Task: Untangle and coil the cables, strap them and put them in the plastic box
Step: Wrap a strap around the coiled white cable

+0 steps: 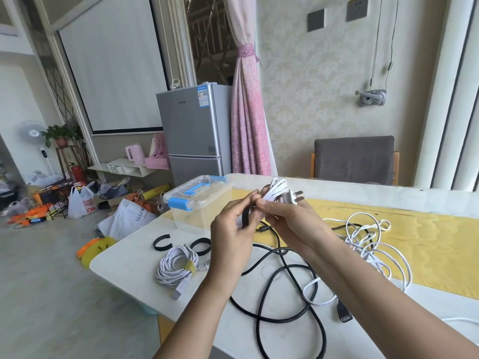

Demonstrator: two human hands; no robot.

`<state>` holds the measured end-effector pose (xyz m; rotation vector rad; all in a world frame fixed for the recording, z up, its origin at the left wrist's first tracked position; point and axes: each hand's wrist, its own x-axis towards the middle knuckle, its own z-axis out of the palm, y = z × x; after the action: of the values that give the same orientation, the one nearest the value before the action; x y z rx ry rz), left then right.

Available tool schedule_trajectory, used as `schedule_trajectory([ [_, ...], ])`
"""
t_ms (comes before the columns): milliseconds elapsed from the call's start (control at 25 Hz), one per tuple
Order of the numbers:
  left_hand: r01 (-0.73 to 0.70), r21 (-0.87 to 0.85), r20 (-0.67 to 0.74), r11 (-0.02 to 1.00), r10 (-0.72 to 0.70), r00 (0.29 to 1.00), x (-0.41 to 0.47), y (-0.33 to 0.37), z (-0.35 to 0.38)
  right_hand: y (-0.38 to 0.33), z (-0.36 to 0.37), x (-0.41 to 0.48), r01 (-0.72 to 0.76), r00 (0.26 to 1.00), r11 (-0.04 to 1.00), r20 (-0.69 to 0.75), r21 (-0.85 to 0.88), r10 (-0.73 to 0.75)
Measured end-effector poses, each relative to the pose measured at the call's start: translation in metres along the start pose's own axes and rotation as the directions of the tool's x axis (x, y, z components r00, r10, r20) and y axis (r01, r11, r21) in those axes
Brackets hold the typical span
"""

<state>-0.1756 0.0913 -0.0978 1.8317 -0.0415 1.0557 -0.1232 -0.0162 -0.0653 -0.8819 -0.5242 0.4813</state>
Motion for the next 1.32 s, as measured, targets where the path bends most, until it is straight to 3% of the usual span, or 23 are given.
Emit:
schedule_trajectory([
  [120, -0.143, 0.179, -0.017, 0.973, 0.148, 0.989, 0.0, 0.0, 0.003, 0.003, 0.0, 0.003, -0.01, 0.999, 0.993, -0.038, 0.118, 0.015],
  [240, -0.269, 0.397, -0.044, 0.877, 0.311, 0.949, 0.0, 0.003, 0.003, 0.007, 0.001, 0.006, -0.004, 0.999, 0.988, -0.046, 0.156, 0.012],
  [480, -0.282, 0.427, -0.086, 0.859, 0.349, 0.933, -0.001, 0.005, 0.003, 0.003, -0.001, 0.007, -0.051, 0.999, 0.996, 0.009, 0.077, 0.05],
  [560, -0.265, 0.448, -0.079, 0.854, 0.333, 0.94, 0.0, 0.003, -0.003, -0.005, -0.002, 0.003, -0.128, 0.99, 0.989, 0.041, -0.075, 0.131],
  [640, -0.235, 0.486, -0.066, 0.842, 0.304, 0.95, 0.004, 0.001, -0.01, -0.014, -0.002, -0.002, -0.187, 0.978, 0.913, 0.016, -0.362, 0.207],
  [760, -0.215, 0.536, -0.036, 0.816, 0.276, 0.96, 0.008, 0.003, -0.015, -0.02, -0.002, -0.004, -0.163, 0.986, 0.774, -0.073, -0.611, 0.15],
  [840, -0.184, 0.536, -0.05, 0.824, 0.248, 0.967, 0.007, 0.005, -0.014, -0.018, 0.0, -0.005, -0.07, 0.997, 0.72, -0.065, -0.69, 0.034],
  [1000, -0.081, 0.348, -0.073, 0.934, 0.113, 0.991, 0.005, 0.004, -0.012, -0.017, 0.0, -0.004, 0.081, 0.99, 0.529, 0.009, -0.844, -0.138],
  [1320, -0.219, 0.4, 0.02, 0.89, 0.23, 0.973, -0.003, 0.001, -0.004, -0.018, 0.008, -0.01, 0.076, 0.996, 0.492, 0.048, -0.867, -0.07],
])
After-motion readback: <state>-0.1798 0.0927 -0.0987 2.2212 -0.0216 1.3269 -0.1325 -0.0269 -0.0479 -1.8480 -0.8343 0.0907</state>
